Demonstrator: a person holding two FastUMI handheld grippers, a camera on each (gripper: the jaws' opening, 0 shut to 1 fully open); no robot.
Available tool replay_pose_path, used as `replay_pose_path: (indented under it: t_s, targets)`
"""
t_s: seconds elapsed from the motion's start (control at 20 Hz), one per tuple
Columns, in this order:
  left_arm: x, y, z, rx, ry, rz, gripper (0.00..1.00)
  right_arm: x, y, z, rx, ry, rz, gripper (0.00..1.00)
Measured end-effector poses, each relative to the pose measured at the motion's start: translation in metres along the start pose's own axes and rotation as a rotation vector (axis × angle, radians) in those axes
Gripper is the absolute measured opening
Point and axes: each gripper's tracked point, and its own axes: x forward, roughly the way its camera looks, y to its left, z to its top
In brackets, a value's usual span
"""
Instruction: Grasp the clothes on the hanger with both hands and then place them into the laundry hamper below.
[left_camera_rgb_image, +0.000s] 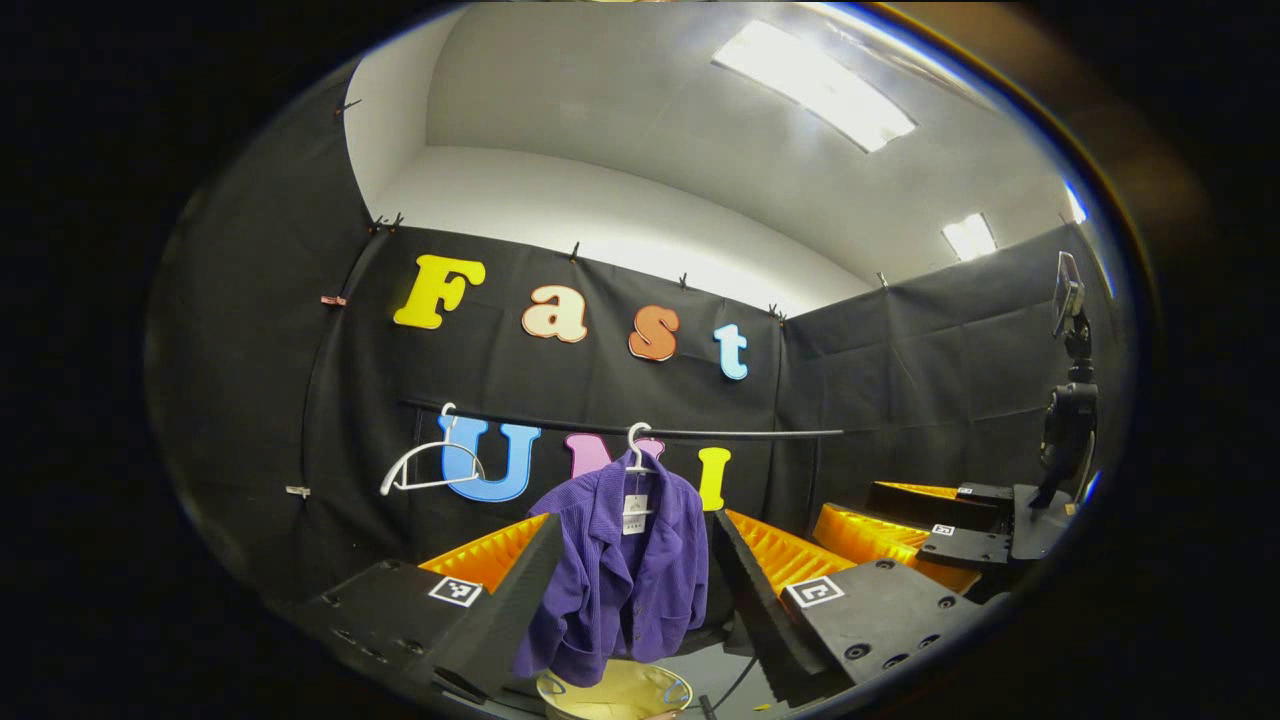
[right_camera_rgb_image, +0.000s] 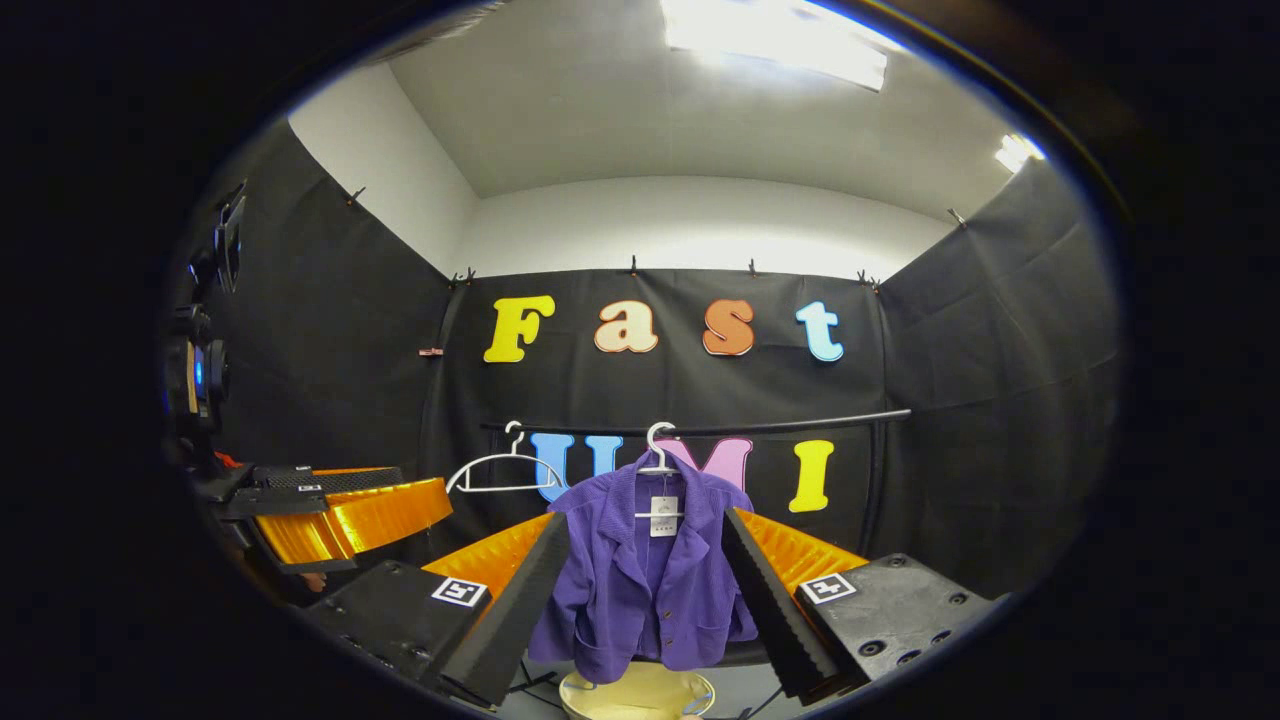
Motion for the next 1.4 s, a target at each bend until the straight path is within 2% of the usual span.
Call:
replay_pose_path:
  t_s: [0.2, 0.4, 0.65, 1.0, 1.05, 1.4]
  targets:
    - [0.060, 0.005, -0.009, 0.009, -0.030, 0.057, 0.94, 0.056, -0.026, -0.014, -0.005, -0.028, 0.044, 0.97]
    - [0.115, 0.005, -0.030, -0.011, -0.010, 0.096, 0.94, 0.105, -0.048, -0.042, 0.015, 0.022, 0.080, 0.97]
    - [0.169, 0.004, -0.059, 0.010, 0.024, 0.130, 0.94, 0.155, -0.074, -0.073, 0.048, 0.061, 0.090, 0.97]
    - [0.237, 0.003, -0.114, 0.010, 0.059, 0.153, 0.94, 0.217, -0.086, -0.128, 0.053, 0.116, 0.124, 0.95]
    - [0.246, 0.004, -0.119, 0.010, 0.062, 0.158, 0.94, 0.225, -0.090, -0.136, 0.052, 0.123, 0.120, 0.97]
    - [0.297, 0.033, -0.156, -0.011, 0.092, 0.244, 0.93, 0.281, -0.098, -0.195, 0.057, 0.196, 0.115, 0.97]
